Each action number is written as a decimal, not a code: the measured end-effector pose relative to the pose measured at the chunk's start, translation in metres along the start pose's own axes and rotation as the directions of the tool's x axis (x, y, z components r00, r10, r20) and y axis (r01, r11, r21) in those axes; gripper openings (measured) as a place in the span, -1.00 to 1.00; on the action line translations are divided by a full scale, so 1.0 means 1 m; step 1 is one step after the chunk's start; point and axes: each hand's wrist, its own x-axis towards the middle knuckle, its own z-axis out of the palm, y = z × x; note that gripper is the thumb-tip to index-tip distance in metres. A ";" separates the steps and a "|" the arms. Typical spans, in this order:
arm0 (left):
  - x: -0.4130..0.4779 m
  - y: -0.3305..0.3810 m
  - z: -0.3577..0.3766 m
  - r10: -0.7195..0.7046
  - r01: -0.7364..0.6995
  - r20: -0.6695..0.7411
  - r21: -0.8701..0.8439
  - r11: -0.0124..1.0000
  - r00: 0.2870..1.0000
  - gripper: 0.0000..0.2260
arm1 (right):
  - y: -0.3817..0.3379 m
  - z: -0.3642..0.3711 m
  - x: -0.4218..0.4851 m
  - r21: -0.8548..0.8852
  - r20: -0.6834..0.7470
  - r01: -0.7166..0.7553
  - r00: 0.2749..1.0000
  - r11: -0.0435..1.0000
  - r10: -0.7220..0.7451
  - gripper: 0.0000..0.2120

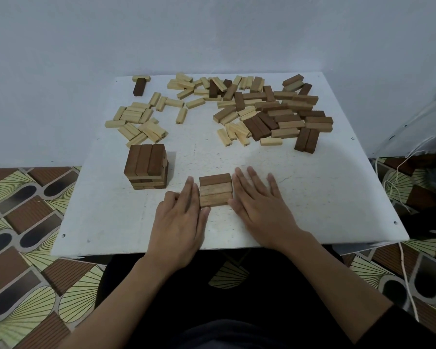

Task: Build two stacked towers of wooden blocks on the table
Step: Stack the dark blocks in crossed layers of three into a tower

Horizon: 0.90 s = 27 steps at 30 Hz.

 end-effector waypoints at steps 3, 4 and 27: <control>0.001 0.001 0.002 -0.012 0.012 -0.011 0.010 1.000 1.000 -0.43 | 0.002 0.002 0.000 -0.019 -0.005 0.016 1.000 1.000 -0.016 -0.33; 0.001 0.001 0.002 -0.016 0.016 -0.014 0.011 1.000 1.000 -0.44 | 0.002 0.003 0.000 -0.025 -0.002 0.019 1.000 1.000 -0.019 -0.35; 0.005 -0.006 0.004 0.024 -0.025 -0.018 -0.081 0.996 1.000 -0.44 | 0.004 -0.001 0.000 0.044 -0.010 0.035 0.999 0.998 -0.034 -0.34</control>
